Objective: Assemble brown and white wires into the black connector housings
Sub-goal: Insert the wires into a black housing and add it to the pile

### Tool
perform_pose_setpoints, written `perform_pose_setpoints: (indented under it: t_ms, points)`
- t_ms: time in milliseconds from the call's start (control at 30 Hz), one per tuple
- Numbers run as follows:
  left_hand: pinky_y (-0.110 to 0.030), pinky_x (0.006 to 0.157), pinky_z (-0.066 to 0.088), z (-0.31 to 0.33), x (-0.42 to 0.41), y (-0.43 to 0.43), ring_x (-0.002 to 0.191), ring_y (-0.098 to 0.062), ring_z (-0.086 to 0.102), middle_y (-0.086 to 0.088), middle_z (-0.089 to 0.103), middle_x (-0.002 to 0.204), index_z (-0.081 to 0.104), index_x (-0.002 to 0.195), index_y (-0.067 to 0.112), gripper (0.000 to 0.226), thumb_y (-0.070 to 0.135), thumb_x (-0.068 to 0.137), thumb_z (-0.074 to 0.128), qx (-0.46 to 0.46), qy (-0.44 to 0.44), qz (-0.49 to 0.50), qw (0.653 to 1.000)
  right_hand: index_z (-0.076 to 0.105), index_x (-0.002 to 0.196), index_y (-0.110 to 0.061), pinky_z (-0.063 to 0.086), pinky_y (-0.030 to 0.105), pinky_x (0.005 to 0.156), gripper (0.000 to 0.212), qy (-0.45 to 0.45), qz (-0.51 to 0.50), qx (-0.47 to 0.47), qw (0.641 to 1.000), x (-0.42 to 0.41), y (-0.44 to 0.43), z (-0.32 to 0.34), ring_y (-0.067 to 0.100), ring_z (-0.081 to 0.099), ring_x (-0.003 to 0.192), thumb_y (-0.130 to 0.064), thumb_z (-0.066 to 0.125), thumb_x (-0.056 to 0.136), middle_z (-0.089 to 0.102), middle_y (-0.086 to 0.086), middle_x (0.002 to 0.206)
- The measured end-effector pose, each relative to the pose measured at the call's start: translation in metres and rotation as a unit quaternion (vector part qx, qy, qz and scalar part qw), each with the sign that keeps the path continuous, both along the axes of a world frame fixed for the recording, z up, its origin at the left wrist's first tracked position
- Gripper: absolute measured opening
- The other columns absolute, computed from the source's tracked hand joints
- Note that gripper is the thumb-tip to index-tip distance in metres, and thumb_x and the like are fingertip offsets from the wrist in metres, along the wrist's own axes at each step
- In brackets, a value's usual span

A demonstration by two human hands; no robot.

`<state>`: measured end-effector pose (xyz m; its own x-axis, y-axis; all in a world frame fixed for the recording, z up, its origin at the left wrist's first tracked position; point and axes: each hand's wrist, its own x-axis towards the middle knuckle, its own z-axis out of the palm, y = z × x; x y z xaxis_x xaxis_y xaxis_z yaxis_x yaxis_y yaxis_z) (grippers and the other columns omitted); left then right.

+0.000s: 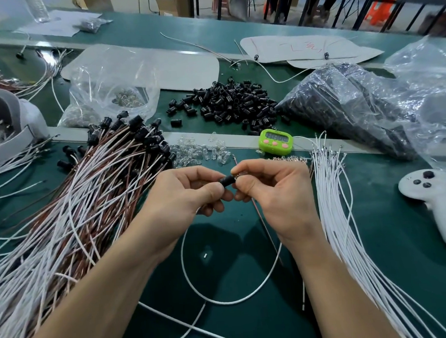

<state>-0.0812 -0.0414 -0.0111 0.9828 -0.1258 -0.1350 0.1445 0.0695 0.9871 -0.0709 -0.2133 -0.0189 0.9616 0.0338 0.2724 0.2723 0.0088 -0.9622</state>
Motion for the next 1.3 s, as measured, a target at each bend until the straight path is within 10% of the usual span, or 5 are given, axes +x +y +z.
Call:
perform_pose_setpoints:
  t_ms: [400,633,933,1300]
  points:
    - [-0.012,0.043,0.029,-0.001,0.006,0.008,0.045,-0.008,0.033,-0.007,0.06,0.054,0.081,0.073,0.012,0.013,0.008,0.084,0.075,0.039,-0.008,0.032,0.999,0.082,0.088,-0.017,0.054,0.022,0.059,0.032,0.066,0.052,0.01,0.996,-0.001,0.005,0.003,0.016,0.069,0.058,0.013,0.072,0.084,0.075,0.005,0.069]
    - [-0.012,0.043,0.028,0.002,0.006,0.005,0.046,-0.006,0.037,0.003,0.049,0.052,0.081,0.075,0.015,0.025,0.032,0.057,0.079,-0.053,-0.007,0.006,0.999,0.083,0.099,-0.011,0.058,0.025,0.066,0.021,0.22,0.178,0.208,0.936,-0.002,-0.004,0.012,0.017,0.072,0.069,-0.022,0.068,0.089,0.076,0.012,0.085]
    - [-0.011,0.045,0.028,-0.001,0.005,0.004,0.046,-0.003,0.033,0.008,0.047,0.05,0.076,0.07,0.019,0.029,0.017,0.097,0.066,0.089,-0.02,-0.052,0.994,0.084,0.083,-0.009,0.057,0.02,0.058,0.017,0.311,0.169,0.21,0.911,-0.002,-0.01,0.011,0.014,0.072,0.062,-0.015,0.074,0.072,0.074,0.013,0.074]
    - [-0.02,0.043,0.016,0.001,0.003,0.007,0.046,-0.01,0.021,0.001,0.035,0.05,0.077,0.063,0.015,0.023,0.032,0.057,0.091,0.052,0.007,-0.045,0.998,0.083,0.08,-0.008,0.056,0.019,0.054,0.014,0.319,0.169,0.2,0.911,-0.004,-0.006,0.012,0.012,0.069,0.057,-0.013,0.071,0.076,0.072,0.012,0.068]
